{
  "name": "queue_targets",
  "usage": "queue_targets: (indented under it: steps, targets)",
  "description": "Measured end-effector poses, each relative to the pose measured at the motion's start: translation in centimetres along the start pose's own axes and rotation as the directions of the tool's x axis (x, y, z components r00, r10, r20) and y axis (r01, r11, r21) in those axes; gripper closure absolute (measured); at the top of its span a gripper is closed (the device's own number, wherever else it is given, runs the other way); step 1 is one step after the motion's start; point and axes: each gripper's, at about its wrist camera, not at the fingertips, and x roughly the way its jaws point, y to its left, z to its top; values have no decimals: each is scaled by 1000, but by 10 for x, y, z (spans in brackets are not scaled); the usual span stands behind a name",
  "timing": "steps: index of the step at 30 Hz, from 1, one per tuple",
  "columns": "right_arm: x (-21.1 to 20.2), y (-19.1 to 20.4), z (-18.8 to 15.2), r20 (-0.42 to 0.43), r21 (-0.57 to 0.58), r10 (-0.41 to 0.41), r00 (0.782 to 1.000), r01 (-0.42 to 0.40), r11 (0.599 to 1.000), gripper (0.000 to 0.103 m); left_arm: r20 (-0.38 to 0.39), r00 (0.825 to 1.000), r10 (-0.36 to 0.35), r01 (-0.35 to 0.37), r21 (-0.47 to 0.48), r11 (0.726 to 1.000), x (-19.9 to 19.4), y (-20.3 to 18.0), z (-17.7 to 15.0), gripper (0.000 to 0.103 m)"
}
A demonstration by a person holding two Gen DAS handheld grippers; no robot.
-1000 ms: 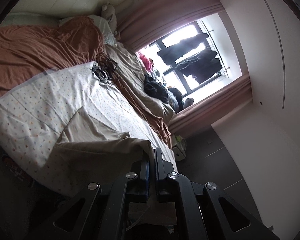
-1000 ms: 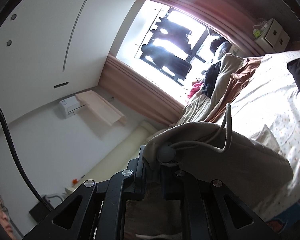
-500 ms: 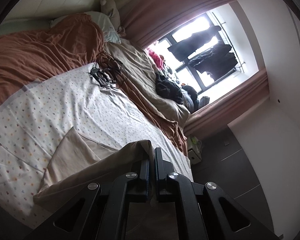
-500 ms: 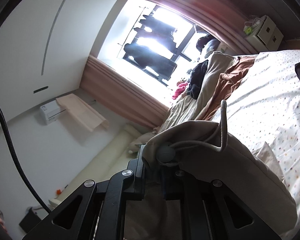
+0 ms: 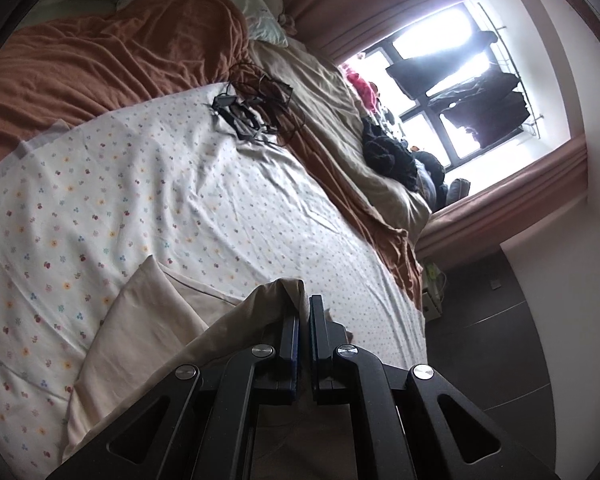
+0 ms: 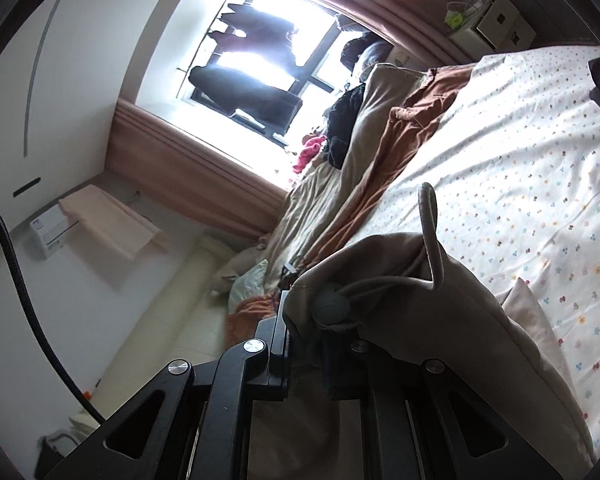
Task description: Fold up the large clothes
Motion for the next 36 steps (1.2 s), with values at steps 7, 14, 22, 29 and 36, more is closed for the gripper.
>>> queue_targets:
  steps: [7,14,22,29,36]
  targets:
    - [35,-42,-8,-55,43,-66,996,69,997,90,-60,995,75,-77,-40,996,56,35,4,99]
    - [61,-53,-12,-119,8,-251,961,254,967,43,-121,989,88,-97,-72,993,92,52,9,64]
    - [49,-39,-22,-114,-70,-367,923,361,930,38,-44,994,102,-104,-43,994,63,51,0,27]
    - [44,-4,-42,-136,-162,-465,875,443,882,38,-37,987,157,-159,-48,986,15,70,-21,27]
    - [49,31,-68,-183,-216,-487,854,448,867,38,-76,972,222,-227,-57,972,-27,97,-51,27]
